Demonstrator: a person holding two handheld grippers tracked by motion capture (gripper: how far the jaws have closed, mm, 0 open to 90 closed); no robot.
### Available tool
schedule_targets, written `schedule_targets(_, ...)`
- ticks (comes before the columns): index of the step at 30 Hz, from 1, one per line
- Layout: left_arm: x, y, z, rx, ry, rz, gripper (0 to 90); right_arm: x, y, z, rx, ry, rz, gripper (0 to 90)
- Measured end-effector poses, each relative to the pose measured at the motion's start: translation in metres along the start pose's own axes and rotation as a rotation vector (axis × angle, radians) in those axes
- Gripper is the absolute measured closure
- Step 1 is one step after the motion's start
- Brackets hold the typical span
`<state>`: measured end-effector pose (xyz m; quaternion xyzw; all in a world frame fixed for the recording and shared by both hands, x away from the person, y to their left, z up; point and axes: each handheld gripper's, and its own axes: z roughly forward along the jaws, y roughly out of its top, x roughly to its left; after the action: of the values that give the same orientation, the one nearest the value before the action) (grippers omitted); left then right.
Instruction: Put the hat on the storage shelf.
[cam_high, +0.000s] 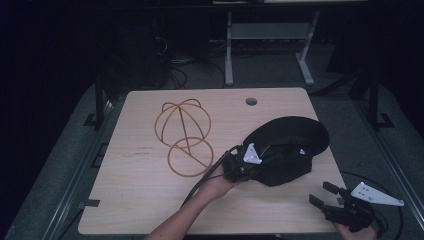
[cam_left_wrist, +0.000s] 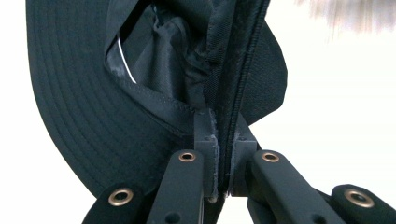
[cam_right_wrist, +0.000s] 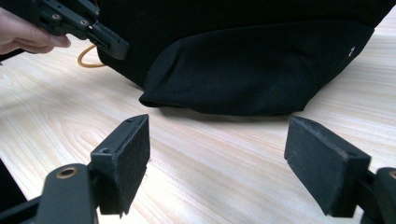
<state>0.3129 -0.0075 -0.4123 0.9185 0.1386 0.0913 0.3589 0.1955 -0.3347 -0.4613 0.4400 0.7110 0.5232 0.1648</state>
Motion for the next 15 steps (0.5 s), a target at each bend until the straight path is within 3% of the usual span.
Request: schedule_targets(15,-0.004,0.002,-0.017,-0.076,-0.020,-0.015,85.5,-0.013,0.007,0.008,-0.004,-0.001,0.082,22.0)
